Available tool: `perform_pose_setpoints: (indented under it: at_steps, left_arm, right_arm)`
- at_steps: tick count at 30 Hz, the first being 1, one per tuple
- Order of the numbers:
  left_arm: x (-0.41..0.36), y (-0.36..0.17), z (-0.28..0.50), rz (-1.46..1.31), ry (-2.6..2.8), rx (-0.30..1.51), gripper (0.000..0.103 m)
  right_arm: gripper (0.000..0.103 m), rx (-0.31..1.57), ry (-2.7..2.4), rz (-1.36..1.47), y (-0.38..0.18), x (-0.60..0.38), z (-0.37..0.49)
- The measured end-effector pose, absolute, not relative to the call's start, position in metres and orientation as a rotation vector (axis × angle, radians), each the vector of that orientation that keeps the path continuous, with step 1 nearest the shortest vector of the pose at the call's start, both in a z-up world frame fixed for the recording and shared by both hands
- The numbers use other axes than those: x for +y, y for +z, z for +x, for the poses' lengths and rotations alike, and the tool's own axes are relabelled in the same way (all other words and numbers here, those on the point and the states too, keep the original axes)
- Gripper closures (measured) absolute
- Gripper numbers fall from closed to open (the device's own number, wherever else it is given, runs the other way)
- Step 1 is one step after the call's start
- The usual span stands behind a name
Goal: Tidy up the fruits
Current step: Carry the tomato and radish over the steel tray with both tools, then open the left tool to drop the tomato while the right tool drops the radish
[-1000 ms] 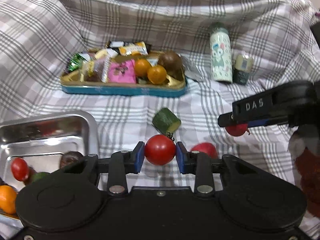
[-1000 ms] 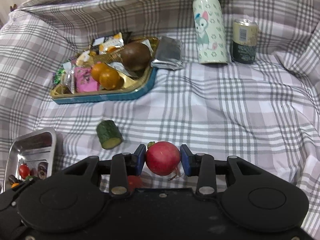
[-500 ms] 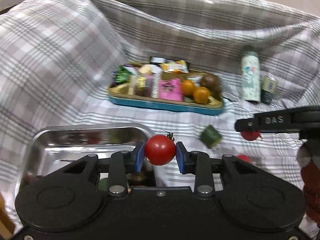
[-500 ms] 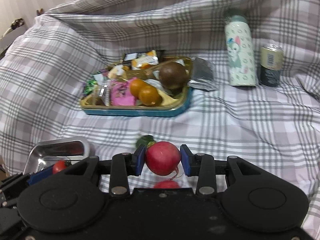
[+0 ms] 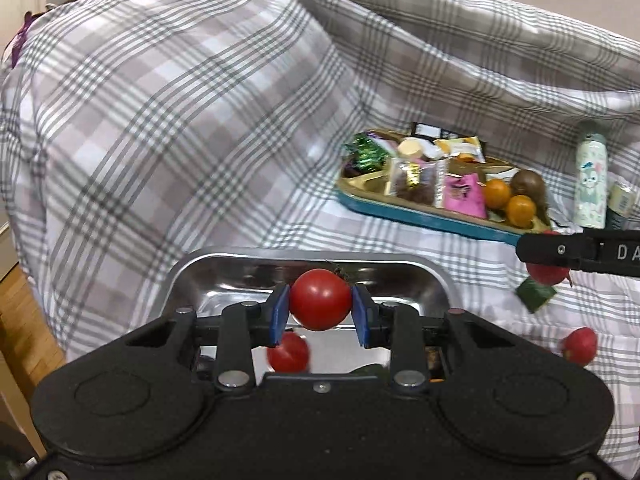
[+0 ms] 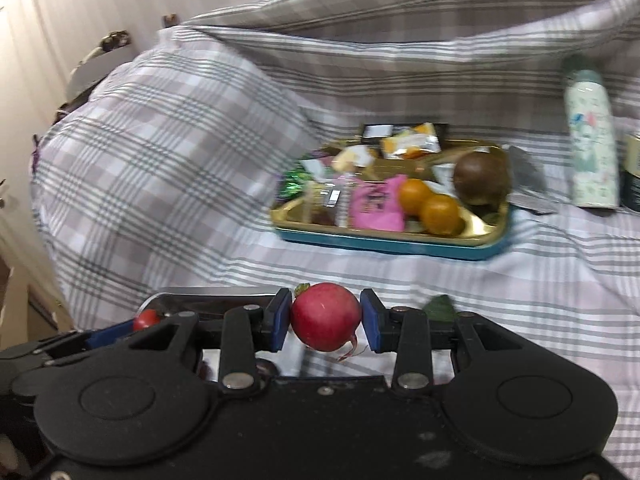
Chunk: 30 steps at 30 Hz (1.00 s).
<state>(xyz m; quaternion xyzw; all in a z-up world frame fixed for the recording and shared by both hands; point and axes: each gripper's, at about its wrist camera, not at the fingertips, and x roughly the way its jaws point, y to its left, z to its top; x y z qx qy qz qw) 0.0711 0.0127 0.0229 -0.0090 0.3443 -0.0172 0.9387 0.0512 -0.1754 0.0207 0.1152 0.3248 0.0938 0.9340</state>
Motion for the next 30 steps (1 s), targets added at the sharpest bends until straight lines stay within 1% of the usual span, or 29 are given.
perform_pose_setpoints:
  at_steps: [12, 22, 30]
  left_arm:
    - [0.037, 0.016, 0.072, -0.034, 0.020, 0.707, 0.061]
    - [0.062, 0.005, 0.078, -0.122, 0.060, 0.744, 0.061]
    - [0.059, 0.004, 0.078, -0.094, 0.080, 0.745, 0.061]
  right_arm:
    - [0.064, 0.703, 0.251, 0.204, 0.001, -0.123, 0.068]
    - [0.063, 0.724, 0.237, 0.182, -0.012, -0.102, 0.081]
    - [0.061, 0.714, 0.228, 0.199, -0.014, -0.098, 0.085]
